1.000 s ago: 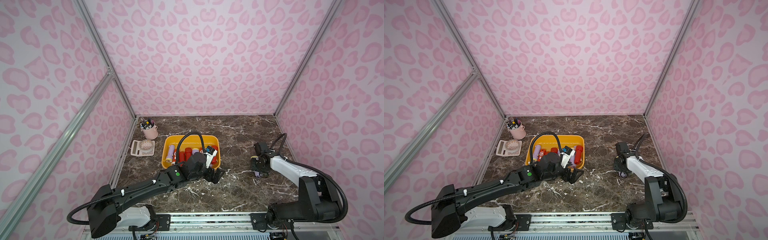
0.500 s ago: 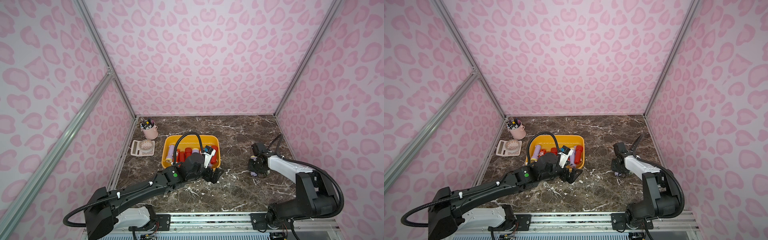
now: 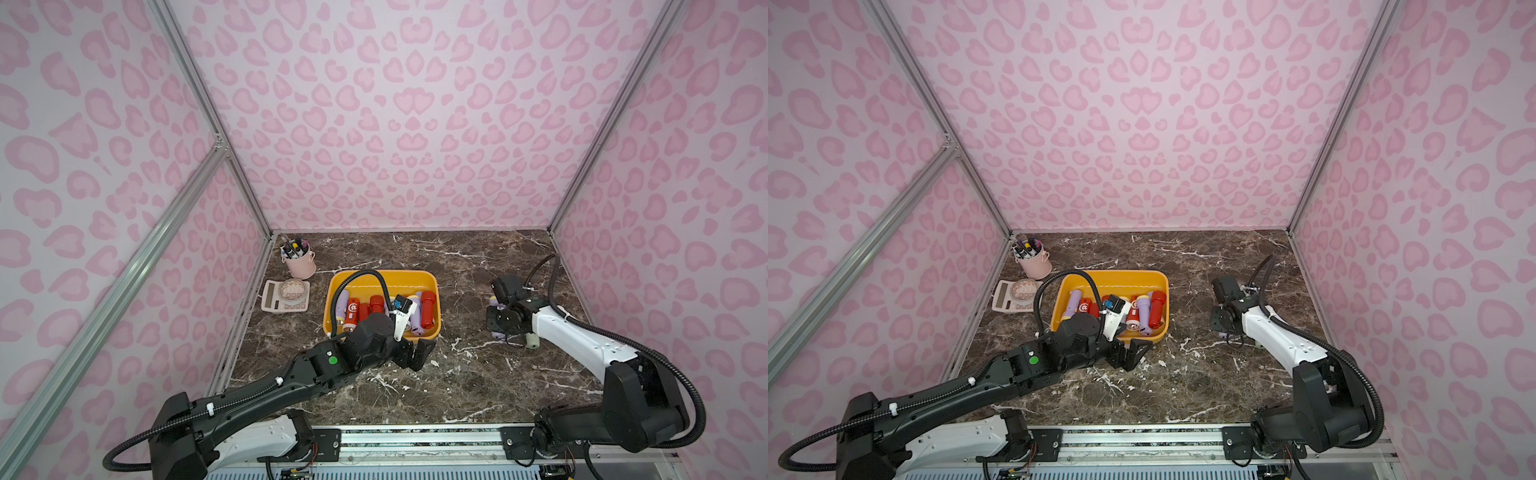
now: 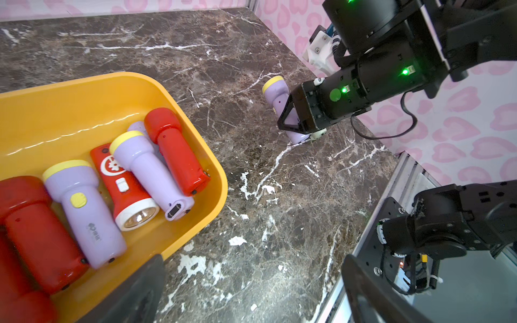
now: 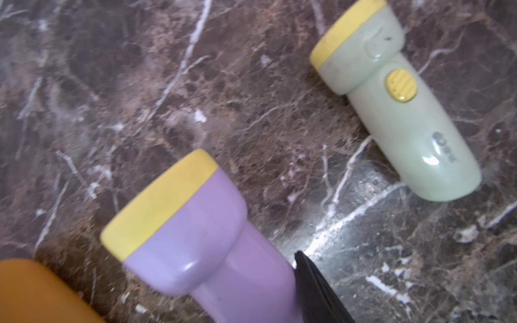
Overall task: Put the flashlights into the storage boxes
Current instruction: Pick up the flashlight from the center of the board, then place the flashlight at the storage box.
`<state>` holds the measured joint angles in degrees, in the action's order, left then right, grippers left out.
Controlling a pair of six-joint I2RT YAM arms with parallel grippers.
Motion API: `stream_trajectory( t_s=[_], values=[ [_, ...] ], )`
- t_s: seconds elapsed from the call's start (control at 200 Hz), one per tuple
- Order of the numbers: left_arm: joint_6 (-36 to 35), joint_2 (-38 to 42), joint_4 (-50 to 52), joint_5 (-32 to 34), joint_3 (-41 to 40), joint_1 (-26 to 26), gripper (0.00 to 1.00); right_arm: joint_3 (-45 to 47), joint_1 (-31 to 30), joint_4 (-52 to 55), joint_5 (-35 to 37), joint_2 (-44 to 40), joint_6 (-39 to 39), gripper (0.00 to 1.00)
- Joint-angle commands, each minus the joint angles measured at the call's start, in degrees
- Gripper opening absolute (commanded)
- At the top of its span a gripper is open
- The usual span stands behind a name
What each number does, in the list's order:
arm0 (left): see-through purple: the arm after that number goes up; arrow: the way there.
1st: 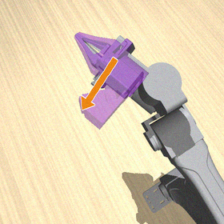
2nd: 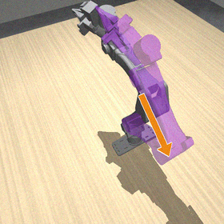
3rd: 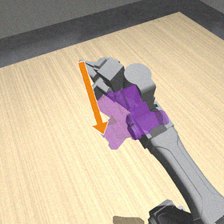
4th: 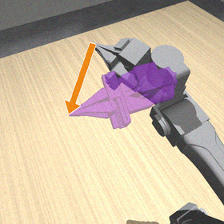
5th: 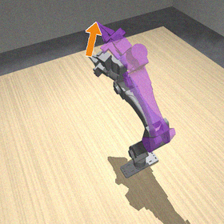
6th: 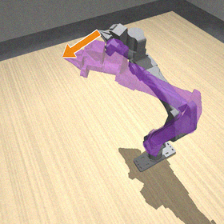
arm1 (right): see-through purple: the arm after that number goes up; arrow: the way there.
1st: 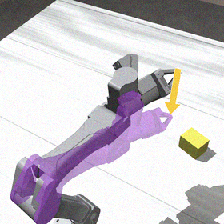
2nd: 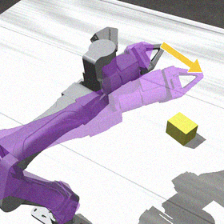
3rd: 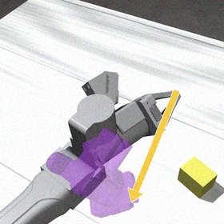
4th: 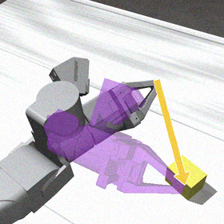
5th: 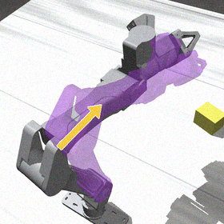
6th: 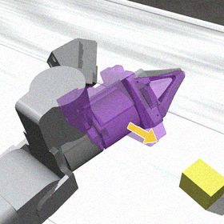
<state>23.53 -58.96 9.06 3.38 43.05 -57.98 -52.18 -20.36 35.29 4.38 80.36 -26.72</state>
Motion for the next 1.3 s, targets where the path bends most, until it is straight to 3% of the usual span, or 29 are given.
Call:
stream_trajectory(
  t_s=[0.0, 0.335, 0.76, 0.96, 1.295],
  values=[
    [0.3, 3.5, 2.7, 4.3, -2.0, 0.0, 0.99, -3.4, -3.9, 1.7, 2.3, 1.3, -2.6, 0.38],
    [3.1, 18.1, 8.2, 10.5, -8.7, 0.0, 0.98, -20.2, -18.1, 2.4, 3.5, 13.4, -5.4, 0.38],
    [4.8, 27.5, 12.5, 14.1, -12.0, 0.0, 0.98, -42.3, -27.9, 4.5, 1.0, 32.9, -6.3, 0.38],
    [4.8, 28.9, 12.5, 14.7, -12.4, 0.0, 0.97, -45.0, -30.0, 5.1, 0.3, 36.3, -7.4, 0.38],
    [4.7, 28.9, 12.0, 14.4, -13.0, 0.0, 0.97, -41.9, -30.6, 4.0, 0.1, 37.5, -8.9, 0.38]
  ],
)
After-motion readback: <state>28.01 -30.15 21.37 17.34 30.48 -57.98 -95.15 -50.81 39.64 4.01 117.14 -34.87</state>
